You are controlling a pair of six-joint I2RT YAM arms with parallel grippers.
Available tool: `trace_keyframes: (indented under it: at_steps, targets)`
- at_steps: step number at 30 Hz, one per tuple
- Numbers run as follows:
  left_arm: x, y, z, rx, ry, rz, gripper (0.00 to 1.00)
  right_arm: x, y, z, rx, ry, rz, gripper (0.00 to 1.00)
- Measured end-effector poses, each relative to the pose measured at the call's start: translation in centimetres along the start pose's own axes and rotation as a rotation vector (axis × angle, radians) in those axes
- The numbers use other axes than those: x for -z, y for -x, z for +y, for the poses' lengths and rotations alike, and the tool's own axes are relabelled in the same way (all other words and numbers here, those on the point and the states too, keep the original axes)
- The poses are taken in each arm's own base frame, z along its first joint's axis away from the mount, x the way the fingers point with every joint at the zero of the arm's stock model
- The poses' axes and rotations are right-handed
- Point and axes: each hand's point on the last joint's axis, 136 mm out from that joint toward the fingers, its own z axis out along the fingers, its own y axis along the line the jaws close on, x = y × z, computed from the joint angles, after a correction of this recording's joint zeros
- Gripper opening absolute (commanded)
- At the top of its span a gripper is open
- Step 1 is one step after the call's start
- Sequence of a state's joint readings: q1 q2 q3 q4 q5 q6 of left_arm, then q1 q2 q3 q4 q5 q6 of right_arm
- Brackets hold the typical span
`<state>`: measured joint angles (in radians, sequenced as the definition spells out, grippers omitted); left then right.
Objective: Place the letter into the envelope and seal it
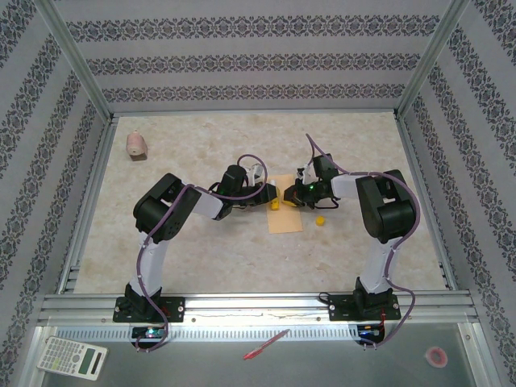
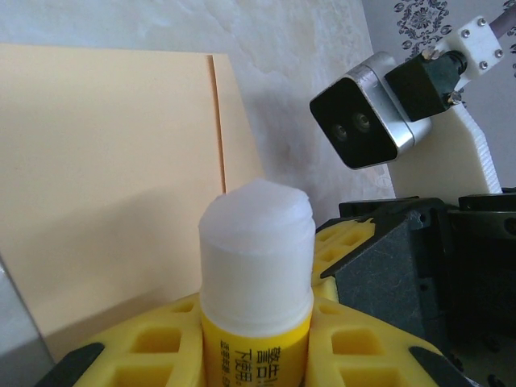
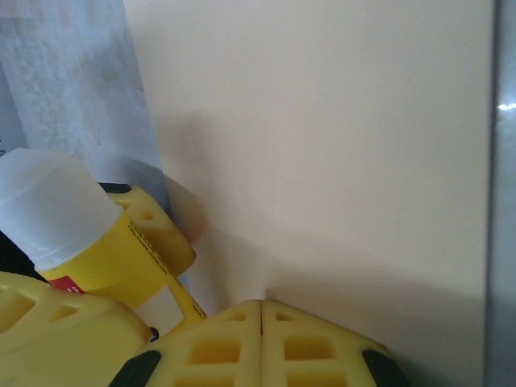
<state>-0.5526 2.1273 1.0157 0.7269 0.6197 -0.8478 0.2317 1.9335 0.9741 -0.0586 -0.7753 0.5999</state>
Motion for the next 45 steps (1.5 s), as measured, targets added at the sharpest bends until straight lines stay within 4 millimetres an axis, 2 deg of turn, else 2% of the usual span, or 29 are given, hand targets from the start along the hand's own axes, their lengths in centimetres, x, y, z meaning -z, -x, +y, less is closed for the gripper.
trace_keyframes:
  at_steps: [8, 15, 17, 20, 27, 45]
  targets:
    - [0.0, -0.1, 0.0, 0.000, 0.000, 0.001, 0.01, 0.7, -0.2, 0.1, -0.004, -0.025, -0.014, 0.00]
    - [0.0, -0.1, -0.1, 0.000, -0.001, 0.002, 0.01, 2.9, -0.1, 2.7, 0.042, -0.003, -0.057, 0.00]
    - [0.0, -0.1, -0.1, 0.000, -0.001, 0.002, 0.01, 3.3, -0.4, 2.9, 0.046, -0.001, -0.060, 0.00]
    - [0.0, -0.1, 0.0, 0.000, -0.001, 0.002, 0.01, 3.2, -1.4, 2.1, 0.028, -0.013, -0.044, 0.00]
    - [0.0, -0.1, 0.0, 0.000, -0.001, 0.002, 0.01, 2.0, -4.3, -1.6, -0.050, -0.074, 0.019, 0.00]
    - [0.0, 0.0, -0.1, 0.000, 0.002, -0.001, 0.01, 1.8, -4.3, -1.6, -0.028, -0.046, 0.031, 0.00]
